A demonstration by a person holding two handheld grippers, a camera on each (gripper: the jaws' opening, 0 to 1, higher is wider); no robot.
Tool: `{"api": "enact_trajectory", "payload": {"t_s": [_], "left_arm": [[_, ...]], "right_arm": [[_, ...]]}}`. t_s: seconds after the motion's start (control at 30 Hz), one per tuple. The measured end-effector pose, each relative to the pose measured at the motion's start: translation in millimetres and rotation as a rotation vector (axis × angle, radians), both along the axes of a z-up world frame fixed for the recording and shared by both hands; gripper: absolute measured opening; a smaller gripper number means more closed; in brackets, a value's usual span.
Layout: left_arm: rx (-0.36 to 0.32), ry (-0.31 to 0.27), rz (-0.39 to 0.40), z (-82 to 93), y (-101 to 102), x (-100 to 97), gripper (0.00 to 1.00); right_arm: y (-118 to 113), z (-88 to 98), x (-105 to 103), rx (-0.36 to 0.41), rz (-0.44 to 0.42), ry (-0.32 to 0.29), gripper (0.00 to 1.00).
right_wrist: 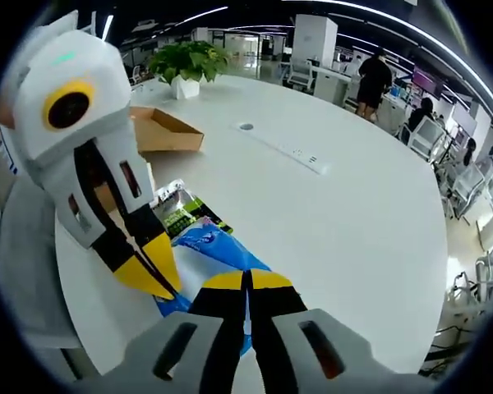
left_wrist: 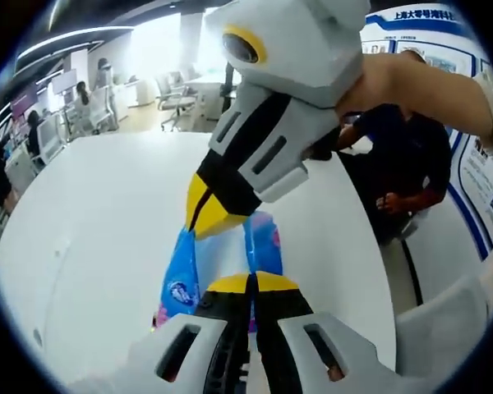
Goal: Operate the shoe box by opening the lid, removing the specified soft item, and placing it in the target area until the item is outside and the box remains undamaged.
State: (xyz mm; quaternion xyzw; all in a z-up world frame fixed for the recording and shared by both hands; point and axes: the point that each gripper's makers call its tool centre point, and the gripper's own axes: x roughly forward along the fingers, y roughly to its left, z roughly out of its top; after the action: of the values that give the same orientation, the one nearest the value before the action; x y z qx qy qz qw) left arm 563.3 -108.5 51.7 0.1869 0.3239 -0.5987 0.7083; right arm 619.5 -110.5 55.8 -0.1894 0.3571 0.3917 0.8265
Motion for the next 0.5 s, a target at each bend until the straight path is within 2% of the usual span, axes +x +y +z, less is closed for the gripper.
{"api": "enact_trajectory", "payload": {"t_s": [0.5], "left_arm": [[0.034, 0.028, -0.022, -25.9, -20, 16.2, 0.0]], "right_arm": [[-21, -23.9, 12, -0.053, -0.005, 0.035, 0.0]]}}
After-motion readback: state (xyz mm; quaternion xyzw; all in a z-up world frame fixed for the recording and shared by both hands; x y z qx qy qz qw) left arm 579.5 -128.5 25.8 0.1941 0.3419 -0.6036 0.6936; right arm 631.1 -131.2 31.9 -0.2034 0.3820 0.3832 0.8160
